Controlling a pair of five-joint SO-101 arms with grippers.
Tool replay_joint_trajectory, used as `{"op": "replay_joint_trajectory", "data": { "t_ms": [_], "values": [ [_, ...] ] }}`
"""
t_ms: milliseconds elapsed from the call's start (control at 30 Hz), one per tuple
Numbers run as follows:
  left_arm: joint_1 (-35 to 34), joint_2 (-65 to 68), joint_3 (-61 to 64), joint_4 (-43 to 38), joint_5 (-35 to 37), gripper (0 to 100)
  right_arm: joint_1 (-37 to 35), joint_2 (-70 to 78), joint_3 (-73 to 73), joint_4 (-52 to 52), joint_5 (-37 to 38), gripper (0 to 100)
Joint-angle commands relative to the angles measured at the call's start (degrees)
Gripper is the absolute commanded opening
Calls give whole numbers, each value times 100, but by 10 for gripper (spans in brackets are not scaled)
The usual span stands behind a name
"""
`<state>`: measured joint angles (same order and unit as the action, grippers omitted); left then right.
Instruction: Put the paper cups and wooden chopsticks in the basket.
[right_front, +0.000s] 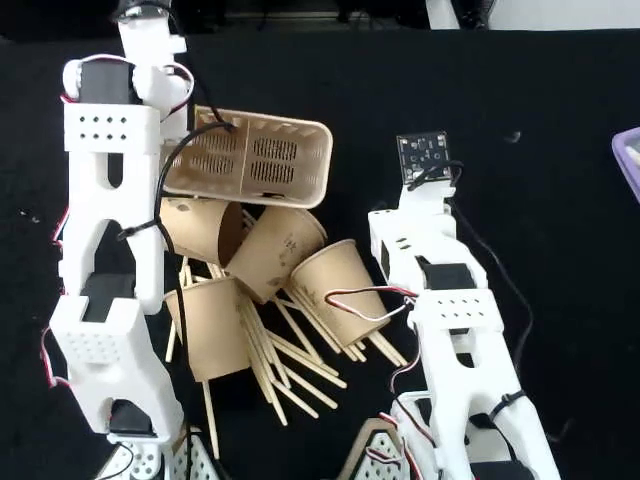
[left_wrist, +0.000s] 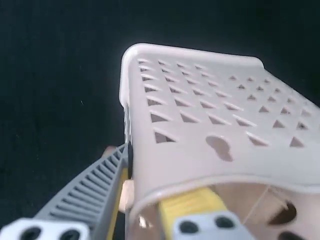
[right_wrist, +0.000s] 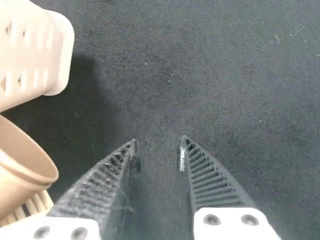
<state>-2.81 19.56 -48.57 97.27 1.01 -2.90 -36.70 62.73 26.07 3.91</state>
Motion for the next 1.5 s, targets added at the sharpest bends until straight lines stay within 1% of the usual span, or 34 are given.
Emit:
{"op": "replay_joint_trajectory", "data": {
  "t_ms": [0,133,333,567,667,767,833,900,1100,1233,1333,1400,1467],
  "values": [
    [-154,202,-233,-484,299,190,105,-13,-40,-123,0,138],
    [-444,466,-822,-747,818,209,105,-13,-40,-123,0,138],
    [-514,624,-1815,-712,835,213,105,-13,-40,-114,0,138],
    [-470,580,-1974,-703,835,213,149,-31,-154,-26,0,139],
    [-523,563,-2070,-554,826,213,334,-31,-760,800,-26,145],
    [-567,484,-2484,44,580,213,598,31,-1675,1987,-53,221],
    [-558,475,-2651,316,404,213,721,119,-2158,2567,-53,265],
    [-558,475,-2695,167,396,213,756,295,-2440,2822,-53,276],
    [-382,563,-2510,-1002,334,214,774,963,-2571,2681,-35,276],
    [-286,949,-1930,-1442,18,214,905,1288,-2571,2479,0,276],
    [-312,1248,-1675,-1424,0,209,976,1367,-2607,2462,0,276],
    [-321,1327,-1701,-1108,-18,206,985,1358,-2615,2470,0,276],
    [-303,1354,-1798,-747,-18,152,985,1358,-2633,2479,0,276]
  ]
}}
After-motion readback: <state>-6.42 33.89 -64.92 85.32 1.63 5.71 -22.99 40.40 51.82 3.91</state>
